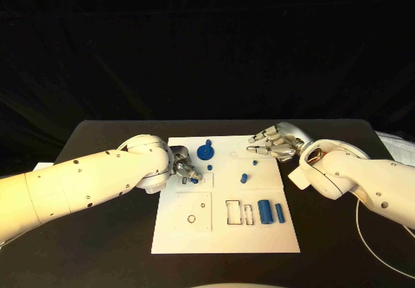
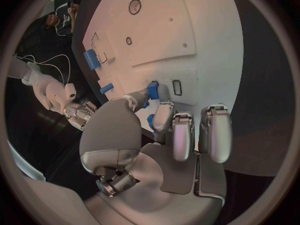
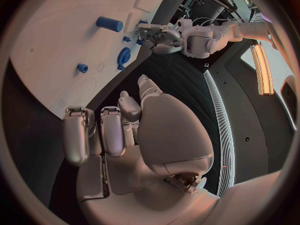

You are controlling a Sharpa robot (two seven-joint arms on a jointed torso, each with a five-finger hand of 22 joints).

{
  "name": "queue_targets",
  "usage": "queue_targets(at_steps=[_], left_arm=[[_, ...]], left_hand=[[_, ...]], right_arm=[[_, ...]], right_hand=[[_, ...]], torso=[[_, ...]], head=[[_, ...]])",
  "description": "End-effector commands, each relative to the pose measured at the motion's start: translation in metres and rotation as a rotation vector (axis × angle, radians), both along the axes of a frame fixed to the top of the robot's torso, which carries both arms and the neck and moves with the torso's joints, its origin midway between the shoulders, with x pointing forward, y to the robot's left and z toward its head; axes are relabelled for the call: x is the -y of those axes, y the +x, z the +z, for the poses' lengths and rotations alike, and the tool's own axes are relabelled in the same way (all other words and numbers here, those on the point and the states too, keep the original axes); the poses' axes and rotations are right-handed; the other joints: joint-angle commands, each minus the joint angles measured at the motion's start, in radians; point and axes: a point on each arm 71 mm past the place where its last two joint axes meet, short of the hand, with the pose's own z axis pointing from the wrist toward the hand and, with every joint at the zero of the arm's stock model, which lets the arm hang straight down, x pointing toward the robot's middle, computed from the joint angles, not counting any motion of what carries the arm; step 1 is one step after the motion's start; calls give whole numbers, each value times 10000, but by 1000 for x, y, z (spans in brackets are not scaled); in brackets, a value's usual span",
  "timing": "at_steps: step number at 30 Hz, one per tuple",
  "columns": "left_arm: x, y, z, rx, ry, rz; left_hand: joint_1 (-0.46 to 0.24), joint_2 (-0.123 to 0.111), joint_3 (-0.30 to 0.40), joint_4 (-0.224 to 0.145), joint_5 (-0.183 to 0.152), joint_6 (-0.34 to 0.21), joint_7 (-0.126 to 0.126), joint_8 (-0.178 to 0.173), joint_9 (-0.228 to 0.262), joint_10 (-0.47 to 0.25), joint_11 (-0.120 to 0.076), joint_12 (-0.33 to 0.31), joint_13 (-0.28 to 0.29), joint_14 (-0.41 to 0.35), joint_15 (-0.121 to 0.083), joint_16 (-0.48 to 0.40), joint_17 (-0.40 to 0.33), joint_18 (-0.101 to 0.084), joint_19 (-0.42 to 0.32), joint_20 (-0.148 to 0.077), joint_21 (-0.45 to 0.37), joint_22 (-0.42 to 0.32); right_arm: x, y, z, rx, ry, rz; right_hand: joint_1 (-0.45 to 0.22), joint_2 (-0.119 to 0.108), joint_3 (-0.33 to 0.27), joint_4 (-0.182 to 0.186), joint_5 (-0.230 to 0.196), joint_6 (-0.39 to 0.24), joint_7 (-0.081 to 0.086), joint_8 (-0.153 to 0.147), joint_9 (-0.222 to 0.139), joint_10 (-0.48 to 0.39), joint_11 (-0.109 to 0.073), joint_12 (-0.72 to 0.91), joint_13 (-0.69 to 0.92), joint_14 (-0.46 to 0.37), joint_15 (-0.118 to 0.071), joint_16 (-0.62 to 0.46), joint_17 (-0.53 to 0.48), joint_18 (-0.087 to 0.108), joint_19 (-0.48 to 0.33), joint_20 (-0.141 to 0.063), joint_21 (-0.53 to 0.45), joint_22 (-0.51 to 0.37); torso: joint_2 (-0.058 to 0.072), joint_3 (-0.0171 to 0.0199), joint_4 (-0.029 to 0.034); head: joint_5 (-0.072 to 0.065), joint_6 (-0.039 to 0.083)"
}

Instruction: Assemble the parts on the task board

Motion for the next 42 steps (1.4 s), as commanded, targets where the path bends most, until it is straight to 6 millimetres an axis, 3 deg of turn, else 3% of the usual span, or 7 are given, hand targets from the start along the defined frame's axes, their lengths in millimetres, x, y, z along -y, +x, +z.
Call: queue_targets(at_steps=[1,8,13,22,34,42], left_arm=[[-1,-3,-10,-429,430,-100],[0,-2,-10,-444,464,-130],[0,-1,-10,-363,542,-151],[-2,1,-10,-220,560,-53],[-4,1,-9,-146,481,30],[-3,-1,-4,-44,168,136]], left_hand=[[-100,8,-98,17,22,91,1,-19,14,38,1,49,5,1015,-75,31,2628,-140,554,-73,43,1638],[-277,-14,-356,118,23,172,-14,-54,-2,52,-12,43,9,1015,-89,31,2628,-142,559,-88,43,1646],[-430,-43,-653,233,22,240,-21,-97,-20,71,-18,42,23,1015,-94,31,2628,-146,566,-94,47,1661],[-937,-156,-2010,739,10,344,12,-172,-23,65,10,-5,-4,1015,-79,31,2628,-137,553,-86,8,1632],[-822,139,-3568,1280,18,413,-18,-255,-2,126,-12,39,91,1015,-91,31,2628,-148,582,-100,32,1695],[-728,244,-3946,1424,24,432,-24,-274,6,135,-17,34,100,1015,-95,31,2628,-146,581,-103,23,1692]], right_arm=[[-2,-1,-1,-89,51,78],[-3,-1,0,-108,88,89],[-3,-2,0,-102,98,86],[-2,-2,0,-73,111,67],[-2,-1,0,-13,137,8],[-2,-1,0,-13,140,-4]], right_hand=[[74,47,-47,-35,0,64,-24,31,10,-13,-35,1,13,453,-31,-27,0,122,-68,-19,-62,287],[71,37,-61,-37,-7,66,-25,32,10,-19,-35,-11,2,452,-32,-33,-8,125,-77,-20,-70,274],[62,31,-71,-34,-9,66,-24,32,9,-27,-34,-26,-11,450,-32,-41,-18,126,-79,-21,-72,270],[15,27,-117,-10,12,69,-26,33,8,-45,-33,-58,-43,441,-33,-76,-57,137,-110,-23,-100,224],[-6,29,-151,3,62,56,-25,26,4,-103,-32,-154,-119,419,-33,-151,-148,163,-187,-24,-166,112],[-12,32,-162,7,80,51,-25,23,2,-123,-31,-187,-145,412,-33,-174,-174,169,-205,-25,-181,87]], torso=[[6,2,7],[1,12,5],[0,-2,6],[4,-2,18],[-6,-12,11],[-6,-11,11]], head=[[-14,-2],[1,-4],[-6,-6],[-15,2],[-20,-22],[-14,-25]])
